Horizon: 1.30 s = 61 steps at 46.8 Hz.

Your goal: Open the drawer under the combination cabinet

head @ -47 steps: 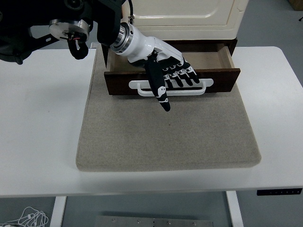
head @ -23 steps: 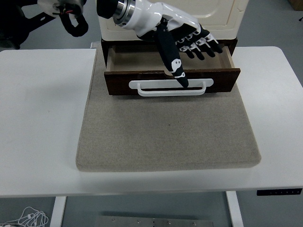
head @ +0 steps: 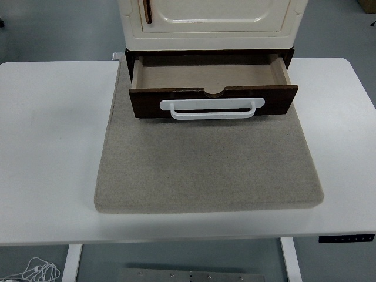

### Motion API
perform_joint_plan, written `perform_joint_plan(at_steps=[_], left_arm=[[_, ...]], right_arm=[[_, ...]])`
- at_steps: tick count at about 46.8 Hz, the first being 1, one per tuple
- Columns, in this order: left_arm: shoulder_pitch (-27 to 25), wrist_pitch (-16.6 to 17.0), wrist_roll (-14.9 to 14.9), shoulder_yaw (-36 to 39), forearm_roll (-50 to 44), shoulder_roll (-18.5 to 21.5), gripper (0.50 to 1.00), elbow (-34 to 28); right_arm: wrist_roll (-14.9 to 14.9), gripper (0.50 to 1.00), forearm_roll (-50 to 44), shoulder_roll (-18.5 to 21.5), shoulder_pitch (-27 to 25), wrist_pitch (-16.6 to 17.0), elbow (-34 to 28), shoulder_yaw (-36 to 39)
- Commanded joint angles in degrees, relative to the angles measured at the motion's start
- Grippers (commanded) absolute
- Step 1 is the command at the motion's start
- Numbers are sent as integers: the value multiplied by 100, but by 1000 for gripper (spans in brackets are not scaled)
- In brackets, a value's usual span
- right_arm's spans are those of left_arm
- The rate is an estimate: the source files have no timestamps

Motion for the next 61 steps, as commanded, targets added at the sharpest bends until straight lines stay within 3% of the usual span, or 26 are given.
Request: perform_joint_plan(at_steps=[1, 7, 13, 28, 40, 49, 61], left_arm=[[-18, 651, -250, -237, -6, 4, 1000, 441], [25, 1408, -602, -378, -41, 12, 1000, 1153], [271, 1891, -743, -440, -435, 30, 1000, 1786], [1237, 1866, -673, -431, -2053, 30, 1000, 3263], [2310, 1427, -620, -431, -3318, -66, 1000, 3422], [2996, 601, -629, -431, -3732, -462, 1000, 3431], [3506, -225, -752, -554, -3864, -910, 1000, 3773]], right_arm=[[0, 928, 5, 0, 0, 0, 0, 0], [0, 926, 5, 0, 0, 0, 0, 0], [0, 926, -3, 0, 0, 0, 0, -8], [0, 926, 5, 0, 0, 0, 0, 0], [0, 926, 5, 0, 0, 9, 0, -9], [0, 926, 5, 0, 0, 9, 0, -9], [0, 926, 14, 0, 0, 53, 0, 0]])
